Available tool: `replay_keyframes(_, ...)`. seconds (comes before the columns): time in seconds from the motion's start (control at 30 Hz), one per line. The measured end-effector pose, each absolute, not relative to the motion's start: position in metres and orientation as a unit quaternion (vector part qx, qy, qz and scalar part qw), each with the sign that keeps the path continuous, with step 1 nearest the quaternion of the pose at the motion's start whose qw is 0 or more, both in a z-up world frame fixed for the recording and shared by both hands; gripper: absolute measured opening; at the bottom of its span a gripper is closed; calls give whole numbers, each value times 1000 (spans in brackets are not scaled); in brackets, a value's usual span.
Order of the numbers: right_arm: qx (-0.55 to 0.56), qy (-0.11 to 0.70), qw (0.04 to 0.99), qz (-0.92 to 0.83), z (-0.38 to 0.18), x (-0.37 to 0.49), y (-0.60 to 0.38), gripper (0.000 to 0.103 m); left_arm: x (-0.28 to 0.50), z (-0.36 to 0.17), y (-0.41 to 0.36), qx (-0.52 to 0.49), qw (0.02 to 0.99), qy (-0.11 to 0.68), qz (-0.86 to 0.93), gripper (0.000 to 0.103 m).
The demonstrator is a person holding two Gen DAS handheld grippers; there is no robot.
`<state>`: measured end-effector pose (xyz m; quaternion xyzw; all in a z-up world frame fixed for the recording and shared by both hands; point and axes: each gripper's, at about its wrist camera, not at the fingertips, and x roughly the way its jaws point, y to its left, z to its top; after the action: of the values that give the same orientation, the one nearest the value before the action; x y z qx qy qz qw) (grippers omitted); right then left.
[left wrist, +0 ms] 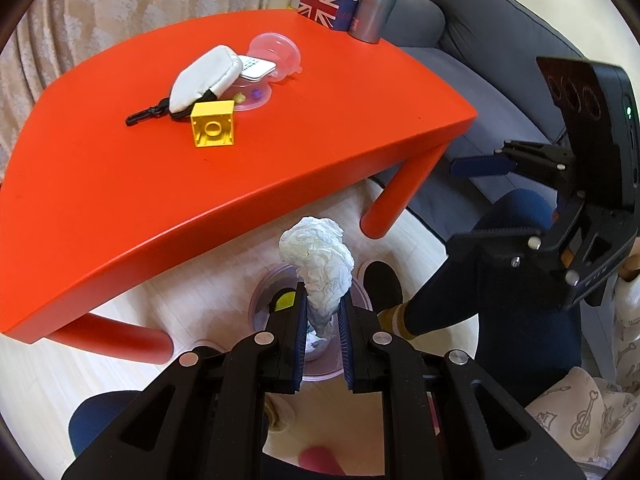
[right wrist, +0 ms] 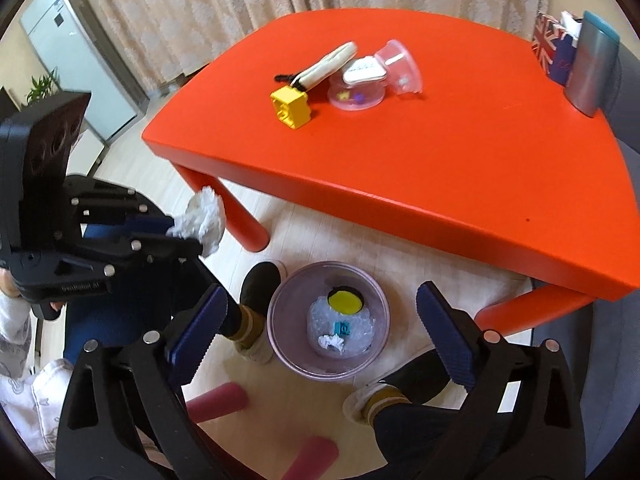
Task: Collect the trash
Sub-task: 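Carry both tissues over the bin and open the right, then left gripper, then move the left gripper to the yellow toy block and close on it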
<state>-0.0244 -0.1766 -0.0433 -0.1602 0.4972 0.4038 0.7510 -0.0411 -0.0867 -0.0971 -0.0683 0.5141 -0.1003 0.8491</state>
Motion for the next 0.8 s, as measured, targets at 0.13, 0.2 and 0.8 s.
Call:
replay_keyframes(0.13,-150,495,759,395,-38,-20,-181,95,-38,-98,-89,-65,846,518,-109,14)
replay_keyframes(0.2,-149,492,763,392,-35,-19,-183,95,-38,-99,-91,-65,845,519,-113,15)
replay_keyframes(0.8,-134,478,784,372,-27,-13,-197,96,-39,-93,-89,-74,861,495,-89,95)
